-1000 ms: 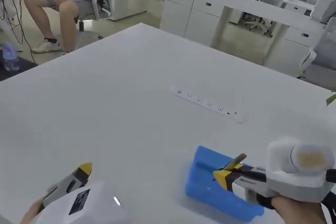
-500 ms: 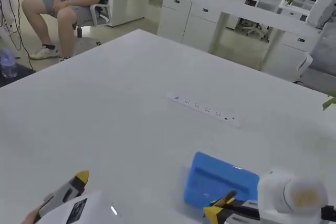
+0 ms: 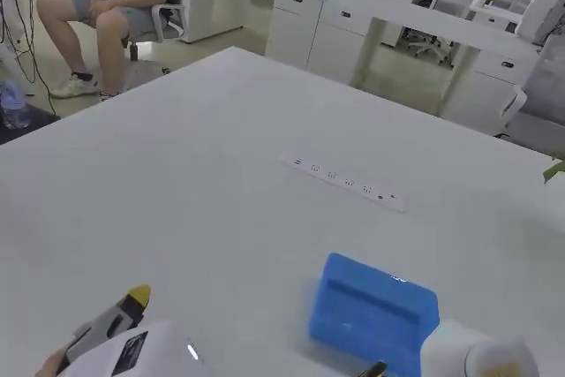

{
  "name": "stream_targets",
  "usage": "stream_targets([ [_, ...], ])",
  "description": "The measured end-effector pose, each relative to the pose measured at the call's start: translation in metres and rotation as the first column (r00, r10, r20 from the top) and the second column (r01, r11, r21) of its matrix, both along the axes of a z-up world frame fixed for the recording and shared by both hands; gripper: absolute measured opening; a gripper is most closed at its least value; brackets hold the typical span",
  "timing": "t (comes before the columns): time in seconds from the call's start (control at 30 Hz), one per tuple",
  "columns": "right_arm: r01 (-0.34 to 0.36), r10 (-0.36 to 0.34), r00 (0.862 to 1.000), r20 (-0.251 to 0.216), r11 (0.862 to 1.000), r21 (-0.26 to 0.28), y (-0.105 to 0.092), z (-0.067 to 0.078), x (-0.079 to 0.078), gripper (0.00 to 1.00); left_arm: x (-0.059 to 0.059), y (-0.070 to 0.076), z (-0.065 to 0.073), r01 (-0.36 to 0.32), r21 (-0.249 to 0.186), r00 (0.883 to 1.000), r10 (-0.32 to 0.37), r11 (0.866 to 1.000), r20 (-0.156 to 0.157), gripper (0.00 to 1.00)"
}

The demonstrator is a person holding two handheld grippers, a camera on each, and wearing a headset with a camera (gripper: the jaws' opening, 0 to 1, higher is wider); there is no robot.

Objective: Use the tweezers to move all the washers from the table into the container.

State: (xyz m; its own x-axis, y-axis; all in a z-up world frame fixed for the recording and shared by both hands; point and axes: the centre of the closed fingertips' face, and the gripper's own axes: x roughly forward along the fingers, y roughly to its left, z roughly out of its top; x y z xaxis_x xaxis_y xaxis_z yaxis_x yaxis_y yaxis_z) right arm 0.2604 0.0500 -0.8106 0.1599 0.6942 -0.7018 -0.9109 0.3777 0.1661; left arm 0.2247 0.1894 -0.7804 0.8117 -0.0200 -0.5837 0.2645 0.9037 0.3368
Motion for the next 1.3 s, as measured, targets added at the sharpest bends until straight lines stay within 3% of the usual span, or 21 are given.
stream_targets([
  [0.37,-0.028,0.027,0.999,-0.027,0.999,-0.025,0.000,-0.015,-0.011,0.07,0.000,0.000,0.000,-0.009,-0.003,1.000,0.009,1.000,-0.004,0.97],
  [0.73,-0.020,0.018,0.999,-0.046,0.999,-0.042,-0.004,-0.023,-0.010,0.07,0.002,0.000,0.000,-0.009,-0.001,1.000,0.009,1.000,0.002,0.97],
  [1.3,-0.014,0.012,0.999,-0.052,0.999,-0.040,-0.003,-0.023,-0.014,0.07,0.002,0.000,-0.001,-0.010,-0.001,1.000,0.010,1.000,0.000,0.96],
])
